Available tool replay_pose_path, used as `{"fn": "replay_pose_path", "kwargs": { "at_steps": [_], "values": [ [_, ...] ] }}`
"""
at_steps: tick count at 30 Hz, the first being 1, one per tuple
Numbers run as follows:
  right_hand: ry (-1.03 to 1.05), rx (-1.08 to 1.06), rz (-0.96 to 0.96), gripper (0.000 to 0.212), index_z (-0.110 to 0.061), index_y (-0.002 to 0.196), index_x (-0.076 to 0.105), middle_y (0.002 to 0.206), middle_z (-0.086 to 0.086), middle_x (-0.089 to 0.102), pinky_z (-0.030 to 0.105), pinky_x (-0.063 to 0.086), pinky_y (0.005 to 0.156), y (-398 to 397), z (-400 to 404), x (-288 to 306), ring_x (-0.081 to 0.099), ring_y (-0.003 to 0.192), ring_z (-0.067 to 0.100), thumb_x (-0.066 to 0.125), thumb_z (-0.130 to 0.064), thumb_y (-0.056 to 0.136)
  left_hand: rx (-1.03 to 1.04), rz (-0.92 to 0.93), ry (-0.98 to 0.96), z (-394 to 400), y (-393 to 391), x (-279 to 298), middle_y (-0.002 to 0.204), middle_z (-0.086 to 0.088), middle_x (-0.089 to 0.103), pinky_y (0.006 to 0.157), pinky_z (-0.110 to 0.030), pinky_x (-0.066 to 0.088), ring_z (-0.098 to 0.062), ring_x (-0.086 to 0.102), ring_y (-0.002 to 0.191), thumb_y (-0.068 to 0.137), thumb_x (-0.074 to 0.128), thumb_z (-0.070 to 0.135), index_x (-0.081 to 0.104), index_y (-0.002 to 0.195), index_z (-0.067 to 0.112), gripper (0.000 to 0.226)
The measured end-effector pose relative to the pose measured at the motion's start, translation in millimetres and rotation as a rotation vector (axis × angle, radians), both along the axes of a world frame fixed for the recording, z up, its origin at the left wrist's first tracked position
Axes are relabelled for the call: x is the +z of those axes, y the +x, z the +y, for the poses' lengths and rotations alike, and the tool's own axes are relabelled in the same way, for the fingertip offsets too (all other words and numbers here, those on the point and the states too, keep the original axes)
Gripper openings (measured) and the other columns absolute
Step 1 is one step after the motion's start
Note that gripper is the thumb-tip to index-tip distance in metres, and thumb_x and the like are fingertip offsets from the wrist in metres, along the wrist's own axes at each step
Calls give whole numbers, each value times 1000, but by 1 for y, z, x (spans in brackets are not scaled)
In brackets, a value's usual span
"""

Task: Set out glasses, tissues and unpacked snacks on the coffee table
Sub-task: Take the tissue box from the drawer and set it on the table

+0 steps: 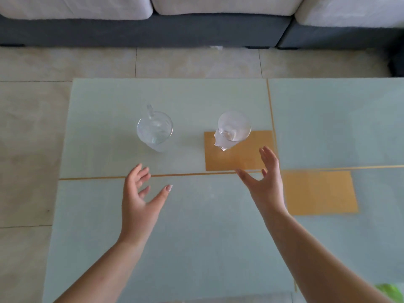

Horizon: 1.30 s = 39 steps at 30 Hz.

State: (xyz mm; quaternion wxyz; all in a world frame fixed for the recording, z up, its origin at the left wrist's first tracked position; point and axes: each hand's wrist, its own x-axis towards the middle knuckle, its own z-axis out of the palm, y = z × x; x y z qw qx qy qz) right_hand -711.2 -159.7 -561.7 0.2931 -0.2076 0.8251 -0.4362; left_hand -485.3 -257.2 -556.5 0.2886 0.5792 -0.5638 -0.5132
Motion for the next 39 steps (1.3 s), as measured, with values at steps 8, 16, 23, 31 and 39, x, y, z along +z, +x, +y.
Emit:
{"fn": "replay_pose_path", "kwargs": {
  "at_steps": [8, 16, 23, 31, 39],
  "values": [
    [-145, -170, 47, 74, -23, 135, 39, 136, -11, 47, 33, 35, 110, 11, 147, 28, 40, 127, -2, 79, -19, 73, -319, 151, -30, 133, -48, 34, 106, 9, 64, 88, -22, 47, -5, 61, 101, 66, 78, 26, 53, 105, 36, 47],
    [-152, -549, 184, 65, -24, 130, 47, 131, -12, 52, 27, 38, 104, 30, 389, 40, 45, 126, 1, 79, -20, 72, -823, 317, 86, 331, -119, 34, 104, 9, 65, 86, -21, 47, -7, 62, 100, 63, 73, 40, 58, 102, 28, 43],
    [-90, -1141, 229, 60, -30, 125, 48, 124, -23, 50, 25, 38, 103, 123, 606, 73, 46, 123, -1, 73, -37, 71, -1504, 249, 191, 526, -130, 57, 107, 8, 66, 90, -27, 48, -7, 62, 102, 68, 76, 35, 59, 105, 29, 41],
    [-169, -1892, 161, 54, -21, 127, 48, 136, -5, 48, 21, 32, 106, 326, 761, 57, 44, 125, 3, 72, -20, 79, -2156, 106, 215, 730, -37, 46, 107, 7, 66, 89, -30, 51, -5, 63, 97, 75, 77, 14, 59, 101, 28, 35],
    [-302, -2460, 28, 41, -31, 117, 50, 129, -11, 51, 25, 36, 106, 519, 828, 27, 42, 130, 7, 68, -17, 82, -2517, -211, 338, 872, 106, 37, 105, 7, 67, 87, -29, 51, -4, 64, 95, 76, 75, 9, 61, 97, 28, 32]
  ]
}}
